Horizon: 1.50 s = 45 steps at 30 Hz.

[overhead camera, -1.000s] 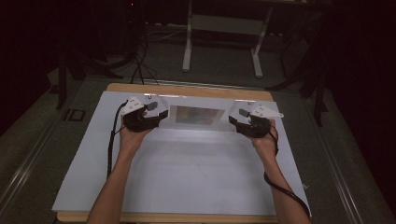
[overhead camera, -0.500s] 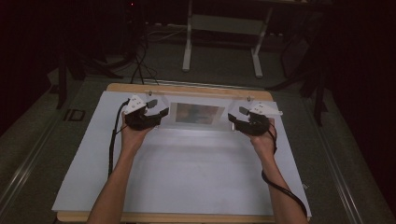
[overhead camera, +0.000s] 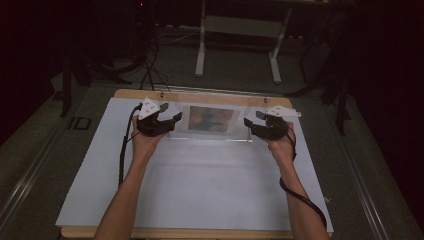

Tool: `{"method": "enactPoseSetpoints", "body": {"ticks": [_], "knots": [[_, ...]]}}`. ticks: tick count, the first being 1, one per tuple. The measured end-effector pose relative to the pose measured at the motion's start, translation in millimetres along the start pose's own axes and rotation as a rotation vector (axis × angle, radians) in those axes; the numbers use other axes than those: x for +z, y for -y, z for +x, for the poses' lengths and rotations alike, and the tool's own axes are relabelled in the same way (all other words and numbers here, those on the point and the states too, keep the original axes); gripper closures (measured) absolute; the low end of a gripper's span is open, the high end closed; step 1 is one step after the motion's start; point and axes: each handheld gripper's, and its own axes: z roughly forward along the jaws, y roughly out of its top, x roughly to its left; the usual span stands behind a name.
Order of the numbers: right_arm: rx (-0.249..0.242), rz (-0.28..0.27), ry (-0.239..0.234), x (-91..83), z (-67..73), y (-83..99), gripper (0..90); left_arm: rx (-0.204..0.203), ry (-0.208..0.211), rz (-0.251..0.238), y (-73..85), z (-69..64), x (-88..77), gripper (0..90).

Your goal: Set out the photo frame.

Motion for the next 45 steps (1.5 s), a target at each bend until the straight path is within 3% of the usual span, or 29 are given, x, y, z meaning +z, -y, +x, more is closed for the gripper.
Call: {"method": "enactPoseSetpoints", "body": {"ticks": [9, 15, 29, 45], "knots": [[0.038, 0.016, -0.014, 1.3, -6.5, -4.6, 38.0, 0.002, -0.004, 0.024, -11.1, 1.0, 4.3, 33.0], [0.037, 0.029, -0.015, -1.1, -6.7, -10.0, 38.9, -0.047, 0.016, 0.044, -9.0, 4.2, 5.9, 33.1], [0.097, 0.053, -0.042, -15.5, -4.3, -14.7, 40.5, -0.119, 0.046, 0.116, -14.6, -0.8, -1.3, 33.2], [0.149, 0.078, -0.062, -28.4, 6.6, -9.3, 41.4, -0.128, 0.06, 0.177, -21.3, -6.8, -15.8, 33.2]]}}
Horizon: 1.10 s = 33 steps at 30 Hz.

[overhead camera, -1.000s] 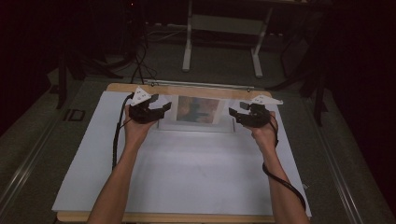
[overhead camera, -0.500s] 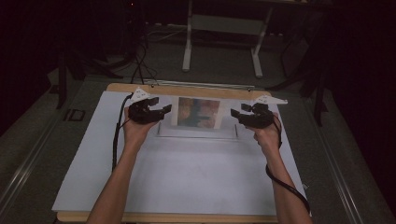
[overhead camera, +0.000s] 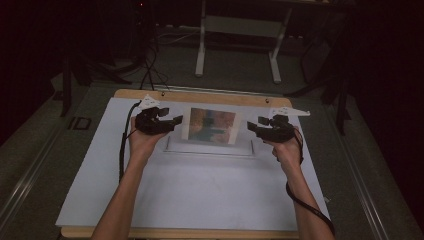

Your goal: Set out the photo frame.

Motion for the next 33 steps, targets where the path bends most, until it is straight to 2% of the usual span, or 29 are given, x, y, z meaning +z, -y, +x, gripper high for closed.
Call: {"method": "enactPoseSetpoints", "body": {"ticks": [9, 14, 21, 33], "knots": [[-0.005, 0.014, -0.008, -2.9, 12.6, 2.7, 41.7, -0.012, -0.002, 0.008, 7.3, -2.0, -13.1, 33.1], [-0.007, 0.017, -0.013, -3.3, 14.5, 4.1, 41.6, -0.019, -0.006, 0.009, 10.7, -3.6, -15.7, 33.1], [-0.004, 0.014, -0.019, -4.5, 16.1, 10.2, 41.5, -0.01, -0.019, 0.011, 14.3, -9.1, -19.3, 33.1], [-0.007, 0.008, -0.019, -6.8, 19.0, 16.6, 41.6, 0.003, -0.009, -0.001, 18.9, -9.4, -20.7, 33.0]]}}
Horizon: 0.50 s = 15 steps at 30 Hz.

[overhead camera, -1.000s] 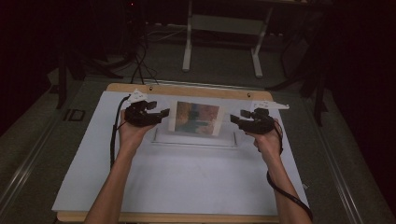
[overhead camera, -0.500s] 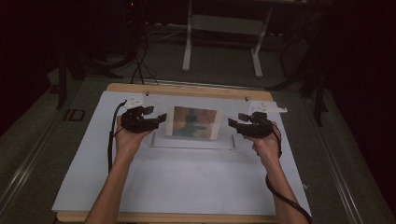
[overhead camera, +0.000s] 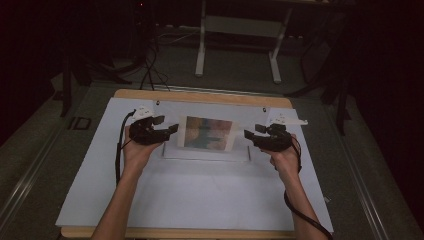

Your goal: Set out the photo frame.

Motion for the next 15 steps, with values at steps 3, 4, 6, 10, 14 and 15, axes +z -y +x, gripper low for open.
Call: {"method": "enactPoseSetpoints", "body": {"ticks": [3, 4, 6, 10, 14, 15], "knots": [[0.0, -0.002, -0.002, 0.0, 0.0, 0.5, 41.6, -0.003, -0.001, -0.007, 1.4, -0.6, -0.4, 33.0], [0.0, -0.002, -0.002, 0.0, 0.0, 0.5, 41.6, -0.004, 0.0, -0.009, 2.1, -0.9, -0.9, 33.0], [-0.006, -0.005, -0.004, -0.6, 0.4, 1.3, 41.7, 0.0, -0.001, -0.015, 3.6, -1.4, -1.8, 33.0], [-0.012, -0.016, -0.006, -1.4, 0.7, 3.6, 42.1, 0.001, 0.002, -0.027, 5.6, -1.8, -2.2, 32.9], [-0.017, -0.019, -0.009, -1.5, 0.1, 4.7, 42.4, 0.007, 0.004, -0.034, 6.5, -0.9, -1.7, 32.9], [-0.017, -0.019, -0.009, -1.5, 0.1, 4.7, 42.4, 0.007, 0.004, -0.034, 6.5, -0.9, -1.7, 32.9]]}}
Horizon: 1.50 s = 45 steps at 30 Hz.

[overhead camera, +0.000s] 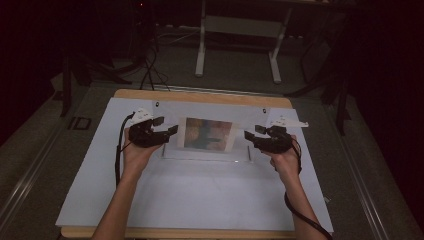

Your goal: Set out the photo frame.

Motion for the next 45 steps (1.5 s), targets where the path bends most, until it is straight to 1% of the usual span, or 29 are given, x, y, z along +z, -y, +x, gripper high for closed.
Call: {"method": "enactPoseSetpoints", "body": {"ticks": [3, 4, 8, 11, 13, 17, 21, 29, 31, 33, 34, 35, 37, 40, 43, 44, 45], "knots": [[0.004, 0.003, 0.011, -0.7, 1.9, 0.1, 42.4, 0.0, 0.006, -0.005, 0.5, 1.3, 0.5, 32.8], [-0.004, 0.006, 0.013, -1.1, 2.3, 0.2, 42.7, -0.002, 0.008, -0.006, 0.6, 1.6, 0.5, 32.8], [-0.007, 0.011, 0.011, -1.5, 2.7, 0.1, 43.0, -0.011, 0.013, -0.003, 0.3, 2.5, 0.7, 32.7], [-0.007, 0.009, 0.006, -1.0, 1.5, 0.3, 42.9, -0.018, 0.007, 0.001, 0.0, 1.4, 0.3, 32.4], [-0.007, 0.005, 0.004, -0.8, 1.2, 0.6, 42.9, -0.016, 0.002, 0.004, -0.1, 0.2, -0.6, 32.5], [-0.011, 0.007, 0.0, -0.7, 0.7, 0.2, 42.9, -0.02, 0.001, 0.015, -0.6, -0.6, -2.3, 33.1], [-0.007, 0.0, -0.002, 0.2, -0.4, 0.8, 42.6, -0.027, 0.001, 0.015, -0.3, -1.1, -3.2, 33.8], [-0.005, -0.001, -0.004, 0.3, -0.6, 1.3, 42.1, -0.023, 0.007, 0.004, 0.9, 0.2, -2.7, 33.7], [-0.009, 0.016, -0.009, -0.1, -2.6, 2.7, 42.2, -0.039, 0.016, -0.007, 2.0, 3.0, -4.8, 34.5], [-0.004, 0.018, -0.003, -1.4, -4.4, 5.0, 42.7, -0.052, 0.02, -0.015, 3.2, 5.8, -6.4, 34.6], [-0.004, 0.018, -0.003, -1.4, -4.4, 5.0, 42.7, -0.052, 0.02, -0.015, 3.2, 5.8, -6.4, 34.6], [0.0, 0.016, 0.001, -3.4, -6.5, 7.3, 42.7, -0.067, 0.039, -0.022, 5.1, 9.1, -8.3, 35.5], [0.004, 0.019, 0.014, -5.2, -7.6, 9.4, 42.3, -0.072, 0.043, -0.029, 6.8, 11.2, -11.1, 38.6], [0.004, 0.023, 0.012, -8.3, -8.8, 12.6, 42.0, -0.076, 0.044, -0.038, 7.9, 12.5, -14.4, 38.6], [0.005, 0.024, 0.014, -12.2, -9.2, 15.7, 41.8, -0.077, 0.044, -0.05, 9.9, 14.3, -22.6, 38.6], [0.005, 0.024, 0.014, -12.2, -9.2, 15.7, 41.8, -0.077, 0.044, -0.05, 9.9, 14.3, -22.6, 38.7], [-0.002, 0.026, 0.018, -15.5, -9.8, 17.9, 41.8, -0.069, 0.044, -0.049, 11.2, 14.7, -27.3, 40.1]]}}
